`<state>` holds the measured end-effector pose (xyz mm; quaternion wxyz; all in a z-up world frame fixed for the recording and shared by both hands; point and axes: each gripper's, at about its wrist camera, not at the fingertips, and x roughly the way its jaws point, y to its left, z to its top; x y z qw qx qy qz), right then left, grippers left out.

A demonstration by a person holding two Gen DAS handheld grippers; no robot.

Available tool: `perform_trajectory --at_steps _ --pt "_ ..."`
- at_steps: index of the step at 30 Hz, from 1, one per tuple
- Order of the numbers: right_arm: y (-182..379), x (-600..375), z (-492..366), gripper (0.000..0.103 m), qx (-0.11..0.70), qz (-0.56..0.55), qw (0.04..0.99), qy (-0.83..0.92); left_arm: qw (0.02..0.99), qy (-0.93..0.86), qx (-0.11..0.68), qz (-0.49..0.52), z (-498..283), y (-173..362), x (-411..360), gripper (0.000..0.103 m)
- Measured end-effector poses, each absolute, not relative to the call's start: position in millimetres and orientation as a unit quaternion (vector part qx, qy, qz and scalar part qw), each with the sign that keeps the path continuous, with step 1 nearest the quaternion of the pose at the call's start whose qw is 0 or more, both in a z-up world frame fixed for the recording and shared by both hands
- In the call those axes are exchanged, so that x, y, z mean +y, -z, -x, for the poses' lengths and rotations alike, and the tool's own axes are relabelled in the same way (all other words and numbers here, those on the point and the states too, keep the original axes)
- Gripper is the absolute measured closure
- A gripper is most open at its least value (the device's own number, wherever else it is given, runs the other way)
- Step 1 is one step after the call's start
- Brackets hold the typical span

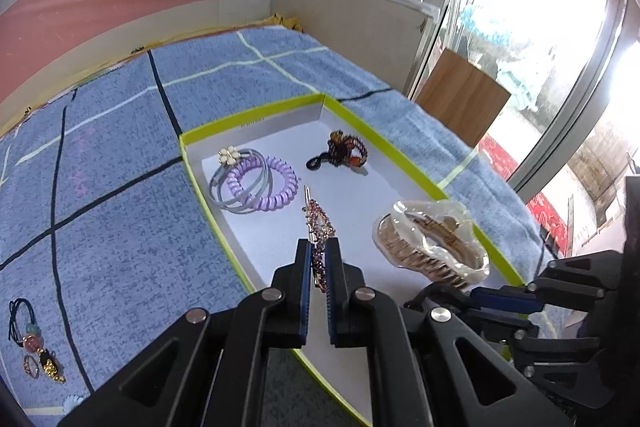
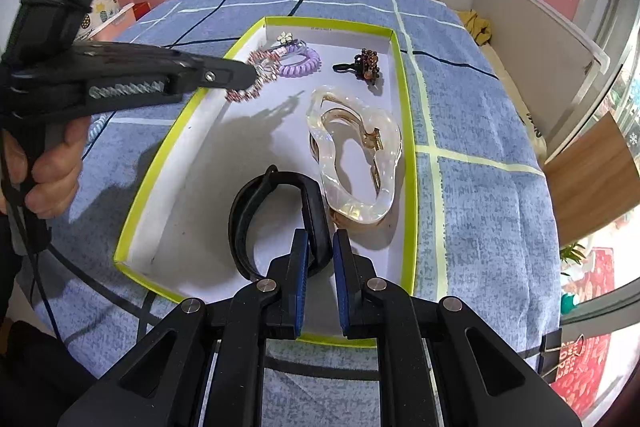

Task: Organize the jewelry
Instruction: 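Carry the rhinestone bracelet with the left gripper into the green box while the right releases the black band there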

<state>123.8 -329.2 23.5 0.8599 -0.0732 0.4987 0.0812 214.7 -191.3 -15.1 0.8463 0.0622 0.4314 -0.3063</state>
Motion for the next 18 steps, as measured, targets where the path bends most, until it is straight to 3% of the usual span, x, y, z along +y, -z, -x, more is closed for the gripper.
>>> perform_trajectory --at_steps 5,13,18 --pt "-23.5 -330.3 -125.3 0.090 0.503 0.069 0.858 -0.083 0.837 0.303 0.450 -0.065 -220.0 26.4 -195.9 0.096" --pt "-30.7 -331.0 -121.1 0.081 0.495 0.060 0.863 -0.083 0.835 0.300 0.456 -0.072 -220.7 29.8 -197.1 0.095" --pt "-42.9 -328.9 -111.7 0.079 0.475 0.053 0.874 -0.087 0.840 0.302 0.447 -0.060 -215.6 21.5 -189.8 0.088"
